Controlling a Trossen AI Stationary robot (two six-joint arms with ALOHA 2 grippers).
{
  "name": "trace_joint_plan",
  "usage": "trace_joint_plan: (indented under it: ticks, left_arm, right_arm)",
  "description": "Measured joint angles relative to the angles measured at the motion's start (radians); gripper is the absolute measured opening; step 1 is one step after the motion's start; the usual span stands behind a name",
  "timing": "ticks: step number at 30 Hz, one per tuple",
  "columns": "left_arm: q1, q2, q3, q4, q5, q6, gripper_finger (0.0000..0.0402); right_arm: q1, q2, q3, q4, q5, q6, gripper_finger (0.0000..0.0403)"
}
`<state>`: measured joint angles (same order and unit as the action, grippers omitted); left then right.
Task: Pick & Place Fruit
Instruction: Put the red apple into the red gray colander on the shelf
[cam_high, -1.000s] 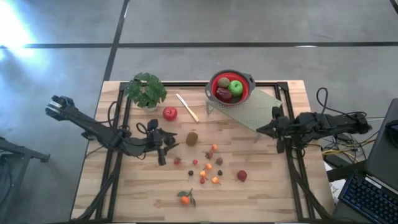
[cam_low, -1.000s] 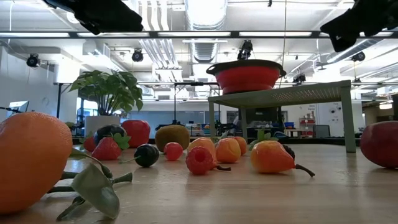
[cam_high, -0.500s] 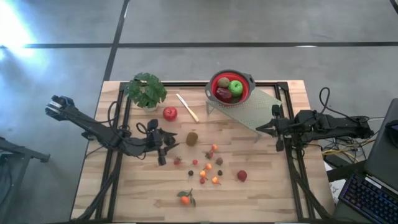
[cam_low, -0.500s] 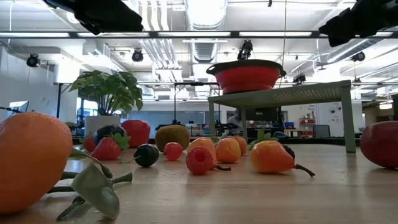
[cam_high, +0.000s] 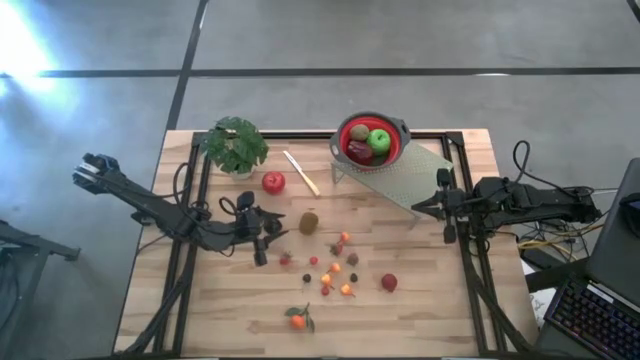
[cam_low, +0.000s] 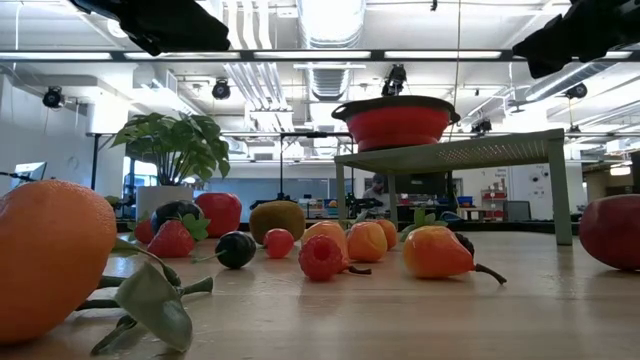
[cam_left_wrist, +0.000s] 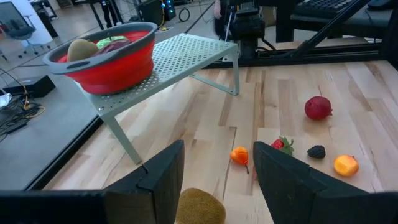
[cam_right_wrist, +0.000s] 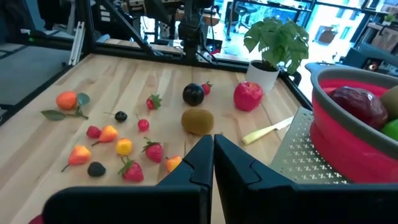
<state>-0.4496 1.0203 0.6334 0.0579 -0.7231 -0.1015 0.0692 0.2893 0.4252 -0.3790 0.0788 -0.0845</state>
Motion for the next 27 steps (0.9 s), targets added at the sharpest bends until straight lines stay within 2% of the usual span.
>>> trace_joint_plan:
  ticks: [27]
  left_arm:
    - [0.001, 0.000, 0.000, 0.009, -0.001, 0.000, 0.0197]
  right_arm:
    - [0.000, 0.000, -0.001, 0.000, 0.000, 0.005, 0.0008]
